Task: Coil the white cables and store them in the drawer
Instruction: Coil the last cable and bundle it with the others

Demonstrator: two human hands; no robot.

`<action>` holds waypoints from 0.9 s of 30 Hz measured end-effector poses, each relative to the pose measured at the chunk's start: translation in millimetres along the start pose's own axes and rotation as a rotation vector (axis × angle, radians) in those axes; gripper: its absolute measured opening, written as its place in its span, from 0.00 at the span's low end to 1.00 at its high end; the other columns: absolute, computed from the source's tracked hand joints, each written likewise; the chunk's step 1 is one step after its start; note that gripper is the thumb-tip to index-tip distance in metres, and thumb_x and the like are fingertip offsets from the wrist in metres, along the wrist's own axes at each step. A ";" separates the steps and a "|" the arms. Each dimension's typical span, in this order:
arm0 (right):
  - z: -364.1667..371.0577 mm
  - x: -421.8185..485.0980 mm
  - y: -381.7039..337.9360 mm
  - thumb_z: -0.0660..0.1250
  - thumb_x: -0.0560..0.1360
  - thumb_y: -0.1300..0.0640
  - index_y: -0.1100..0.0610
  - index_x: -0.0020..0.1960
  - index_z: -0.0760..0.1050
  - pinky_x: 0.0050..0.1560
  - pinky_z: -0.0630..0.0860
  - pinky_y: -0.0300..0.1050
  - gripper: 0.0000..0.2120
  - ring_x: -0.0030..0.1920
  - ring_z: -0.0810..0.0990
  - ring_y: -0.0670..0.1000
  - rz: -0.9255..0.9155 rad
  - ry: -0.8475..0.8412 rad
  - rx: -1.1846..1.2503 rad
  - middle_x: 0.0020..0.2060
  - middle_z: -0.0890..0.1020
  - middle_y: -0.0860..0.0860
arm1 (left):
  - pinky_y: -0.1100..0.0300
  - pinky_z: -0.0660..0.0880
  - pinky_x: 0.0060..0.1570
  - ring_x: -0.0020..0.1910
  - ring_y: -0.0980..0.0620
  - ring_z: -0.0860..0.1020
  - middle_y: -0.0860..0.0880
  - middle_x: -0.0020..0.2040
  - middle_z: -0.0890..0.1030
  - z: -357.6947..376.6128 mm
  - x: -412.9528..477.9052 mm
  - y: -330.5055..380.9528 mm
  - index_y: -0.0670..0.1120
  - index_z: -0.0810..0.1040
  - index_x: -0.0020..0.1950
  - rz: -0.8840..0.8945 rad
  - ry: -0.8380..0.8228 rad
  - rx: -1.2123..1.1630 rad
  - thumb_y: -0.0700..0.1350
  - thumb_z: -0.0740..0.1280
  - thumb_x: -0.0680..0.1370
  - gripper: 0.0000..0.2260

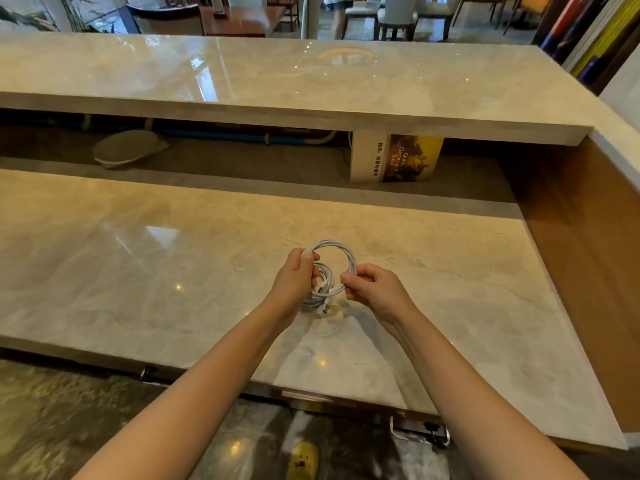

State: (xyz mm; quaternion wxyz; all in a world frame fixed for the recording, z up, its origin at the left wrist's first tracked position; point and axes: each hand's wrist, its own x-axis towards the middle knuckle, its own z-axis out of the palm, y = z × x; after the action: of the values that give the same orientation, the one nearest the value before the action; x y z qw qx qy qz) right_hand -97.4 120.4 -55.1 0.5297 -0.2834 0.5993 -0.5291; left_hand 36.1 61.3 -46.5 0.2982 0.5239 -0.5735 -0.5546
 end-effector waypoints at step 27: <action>43.4 50.4 44.8 0.69 0.74 0.56 0.59 0.58 0.75 0.46 0.68 0.41 0.15 0.45 0.74 0.51 -0.005 0.319 -0.687 0.52 0.74 0.56 | 0.51 0.68 0.50 0.57 0.39 0.69 0.38 0.59 0.70 -29.3 51.4 -62.5 0.40 0.69 0.62 0.052 -0.009 1.024 0.49 0.49 0.83 0.17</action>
State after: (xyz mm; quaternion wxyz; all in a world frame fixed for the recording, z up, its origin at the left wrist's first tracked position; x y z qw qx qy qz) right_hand -61.0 73.0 -108.7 0.3026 -0.3601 0.8160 -0.3360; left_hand 66.0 14.1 -112.0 0.0145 0.5860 -0.7858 -0.1973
